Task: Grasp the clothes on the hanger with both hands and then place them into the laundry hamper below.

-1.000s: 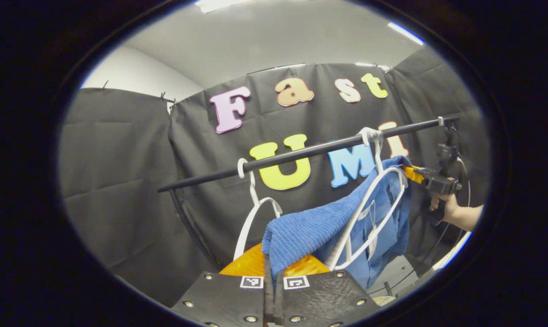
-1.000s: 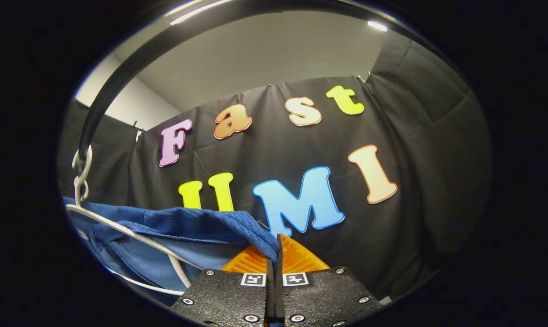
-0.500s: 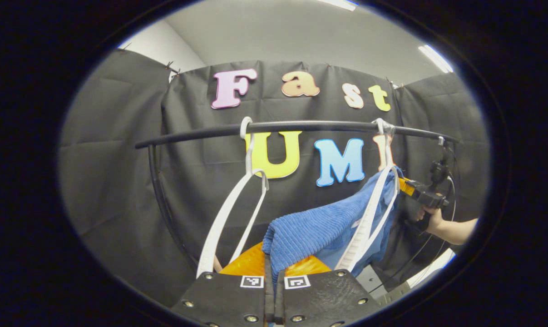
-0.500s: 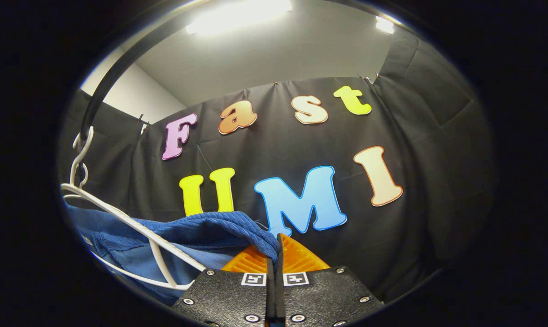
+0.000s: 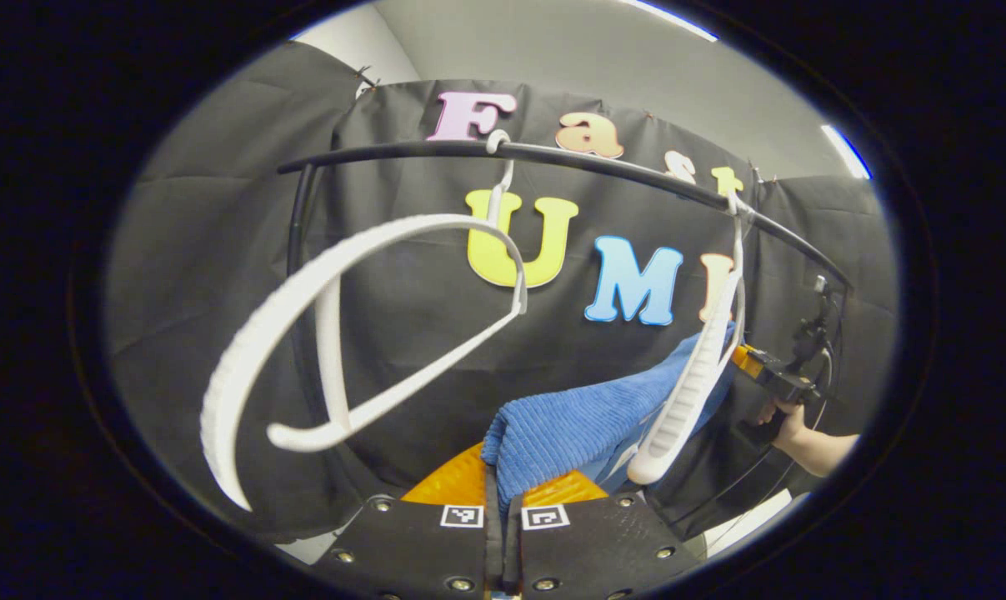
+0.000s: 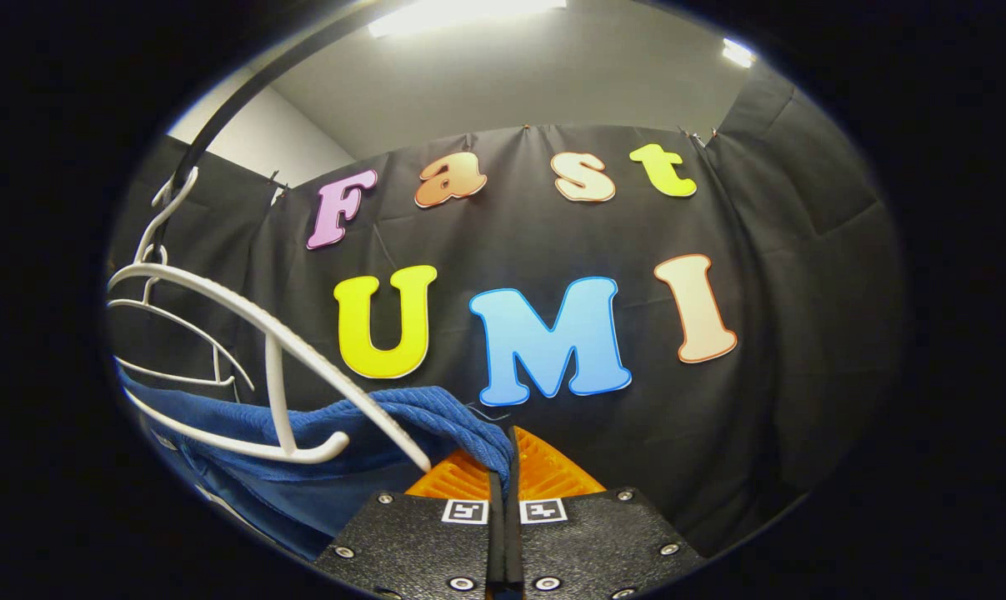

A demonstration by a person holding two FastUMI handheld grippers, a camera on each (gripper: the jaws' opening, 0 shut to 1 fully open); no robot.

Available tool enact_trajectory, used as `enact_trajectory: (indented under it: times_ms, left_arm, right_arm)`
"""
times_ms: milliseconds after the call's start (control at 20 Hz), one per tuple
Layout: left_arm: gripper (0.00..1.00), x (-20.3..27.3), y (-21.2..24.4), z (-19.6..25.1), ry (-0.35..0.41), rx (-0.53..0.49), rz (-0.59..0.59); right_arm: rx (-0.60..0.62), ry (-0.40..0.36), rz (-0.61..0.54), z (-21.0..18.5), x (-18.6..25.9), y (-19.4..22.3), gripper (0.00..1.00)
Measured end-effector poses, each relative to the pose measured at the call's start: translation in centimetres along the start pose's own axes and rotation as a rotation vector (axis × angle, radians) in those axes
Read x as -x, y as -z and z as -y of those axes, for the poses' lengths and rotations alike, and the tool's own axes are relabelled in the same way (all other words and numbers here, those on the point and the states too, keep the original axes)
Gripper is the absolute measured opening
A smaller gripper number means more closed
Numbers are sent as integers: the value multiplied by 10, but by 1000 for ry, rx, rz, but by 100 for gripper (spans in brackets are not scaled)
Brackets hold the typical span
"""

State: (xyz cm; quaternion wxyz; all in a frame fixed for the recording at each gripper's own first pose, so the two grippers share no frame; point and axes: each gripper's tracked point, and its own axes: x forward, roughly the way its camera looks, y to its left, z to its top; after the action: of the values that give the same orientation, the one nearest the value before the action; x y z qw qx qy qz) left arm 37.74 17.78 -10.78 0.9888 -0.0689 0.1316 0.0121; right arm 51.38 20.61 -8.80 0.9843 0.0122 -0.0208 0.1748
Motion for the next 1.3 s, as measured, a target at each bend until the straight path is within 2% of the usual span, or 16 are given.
enact_trajectory:
  times_ms: [150,300,650,850,1100,1300]
  left_arm:
    - [2,-2,16,0,-15,36,-20]
    - [2,21,37,-2,-43,68,-40]
    - [2,91,67,13,-131,28,-41]
    - [2,127,89,29,-166,29,-29]
    - [2,175,127,41,-172,127,-25]
    - [2,193,124,36,-149,175,-14]
  right_arm:
    - [10,-6,-40,1,10,13,0]
    - [25,-5,-65,1,24,22,0]
    - [47,-21,-97,8,94,32,0]
    - [-1,-43,-131,15,136,34,0]
    - [12,-35,-162,31,199,36,0]
    - [-10,18,-223,38,252,40,0]
